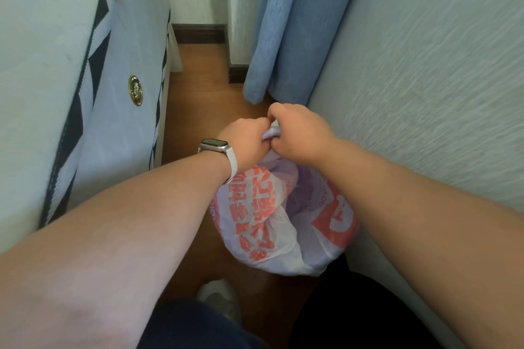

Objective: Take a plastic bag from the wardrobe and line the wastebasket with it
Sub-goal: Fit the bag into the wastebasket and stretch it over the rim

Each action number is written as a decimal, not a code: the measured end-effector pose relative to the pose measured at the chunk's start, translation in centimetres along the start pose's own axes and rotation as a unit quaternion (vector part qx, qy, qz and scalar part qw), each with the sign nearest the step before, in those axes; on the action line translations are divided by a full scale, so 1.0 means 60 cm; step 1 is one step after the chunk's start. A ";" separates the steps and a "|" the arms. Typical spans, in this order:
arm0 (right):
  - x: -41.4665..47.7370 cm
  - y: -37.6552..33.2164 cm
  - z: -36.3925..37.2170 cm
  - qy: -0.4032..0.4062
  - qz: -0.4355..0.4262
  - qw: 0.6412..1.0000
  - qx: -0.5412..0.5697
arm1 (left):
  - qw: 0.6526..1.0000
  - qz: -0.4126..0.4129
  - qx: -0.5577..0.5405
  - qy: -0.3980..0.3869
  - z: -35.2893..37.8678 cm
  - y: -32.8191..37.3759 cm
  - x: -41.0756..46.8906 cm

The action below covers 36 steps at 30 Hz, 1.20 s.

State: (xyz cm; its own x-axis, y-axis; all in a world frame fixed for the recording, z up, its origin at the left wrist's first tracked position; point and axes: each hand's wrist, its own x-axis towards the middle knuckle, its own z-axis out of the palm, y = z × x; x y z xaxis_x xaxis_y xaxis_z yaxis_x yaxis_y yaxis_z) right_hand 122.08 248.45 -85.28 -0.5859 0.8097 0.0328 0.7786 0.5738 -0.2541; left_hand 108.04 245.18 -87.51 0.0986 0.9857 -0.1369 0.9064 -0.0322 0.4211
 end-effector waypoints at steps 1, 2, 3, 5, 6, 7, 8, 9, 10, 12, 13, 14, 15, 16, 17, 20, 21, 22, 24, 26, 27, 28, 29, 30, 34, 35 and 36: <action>0.002 0.002 -0.002 -0.018 0.012 1.000 0.013 | 1.000 -0.004 0.002 -0.002 -0.001 0.000 0.001; 0.003 0.005 -0.001 -0.028 0.030 0.999 0.013 | 1.000 -0.008 -0.001 0.004 -0.002 0.001 0.001; 0.002 0.009 0.000 -0.035 0.051 0.998 0.009 | 1.000 -0.011 -0.006 0.014 -0.002 0.001 0.000; 0.000 0.015 0.003 -0.046 0.090 0.995 0.009 | 0.999 -0.003 -0.008 0.034 -0.001 0.007 -0.003; 0.000 0.017 0.002 -0.052 0.105 0.993 0.011 | 0.999 0.006 -0.010 0.045 0.002 0.010 -0.004; 0.000 0.020 0.000 -0.058 0.121 0.991 0.007 | 0.998 0.018 -0.016 0.066 0.004 0.011 -0.003; 0.000 0.025 -0.003 -0.063 0.137 0.989 0.000 | 0.995 0.032 -0.021 0.096 0.006 0.011 -0.003; 0.000 0.032 -0.007 -0.065 0.156 0.986 -0.008 | 0.990 0.047 -0.024 0.127 0.006 0.009 -0.003; -0.002 0.042 -0.009 -0.064 0.180 0.981 -0.011 | 0.987 0.057 -0.019 0.149 0.006 0.006 -0.003; -0.011 0.061 -0.008 -0.050 0.237 0.970 0.008 | 0.982 0.067 0.010 0.174 0.005 -0.001 -0.006; -0.016 0.068 -0.006 -0.042 0.262 0.964 0.025 | 0.980 0.070 0.027 0.183 0.005 -0.004 -0.008; -0.020 0.073 -0.003 -0.034 0.282 0.958 0.039 | 0.976 0.075 0.042 0.199 0.005 -0.004 -0.010; -0.024 0.074 -0.001 -0.027 0.295 0.954 0.049 | 0.971 0.082 0.053 0.219 0.005 -0.003 -0.011; -0.025 0.074 0.001 -0.021 0.302 0.951 0.056 | 0.966 0.090 0.064 0.234 0.003 0.000 -0.013; -0.025 0.073 0.001 -0.016 0.306 0.950 0.060 | 0.963 0.098 0.071 0.241 0.004 0.001 -0.013; -0.027 0.071 0.001 -0.001 0.314 0.948 0.060 | 0.972 0.107 0.060 0.199 0.006 0.005 -0.017; -0.029 0.071 0.002 0.003 0.316 0.947 0.059 | 0.977 0.106 0.047 0.179 0.008 0.004 -0.019; -0.031 0.070 0.002 0.005 0.319 0.946 0.058 | 0.981 0.101 0.032 0.164 0.011 0.002 -0.021; -0.034 0.070 0.004 0.006 0.318 0.947 0.054 | 0.986 0.080 -0.003 0.147 0.016 0.000 -0.021; -0.038 0.067 0.003 0.011 0.304 0.952 0.045 | 0.988 0.061 -0.006 0.141 0.019 -0.001 -0.017; -0.041 0.065 0.003 0.015 0.289 0.957 0.025 | 0.988 0.056 0.002 0.141 0.019 -0.001 -0.014; -0.044 0.063 0.004 0.027 0.263 0.964 -0.017 | 0.989 0.048 0.008 0.138 0.019 -0.001 -0.010; -0.046 0.059 0.008 0.044 0.229 0.970 -0.070 | 0.991 0.040 0.011 0.131 0.019 -0.003 -0.007; -0.047 0.054 0.013 0.069 0.192 0.973 -0.111 | 0.992 0.030 0.012 0.121 0.018 -0.006 -0.005; -0.032 0.019 0.022 0.130 0.044 0.983 -0.123 | 0.994 0.022 0.003 0.105 0.014 -0.012 -0.004; -0.026 0.009 0.020 0.116 0.014 0.986 -0.118 | 0.994 0.031 -0.004 0.104 0.012 -0.009 -0.004; -0.021 0.000 0.016 0.095 -0.007 0.990 -0.105 | 0.994 0.039 -0.010 0.097 0.010 -0.007 -0.004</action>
State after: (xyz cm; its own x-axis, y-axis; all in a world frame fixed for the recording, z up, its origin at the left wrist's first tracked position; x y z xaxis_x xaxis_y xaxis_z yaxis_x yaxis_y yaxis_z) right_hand 122.60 247.34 -86.25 -0.5602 0.7981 0.2220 0.8116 0.5824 -0.0456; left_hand 107.88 244.88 -88.22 0.0846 0.9938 0.0717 0.8908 -0.1077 0.4415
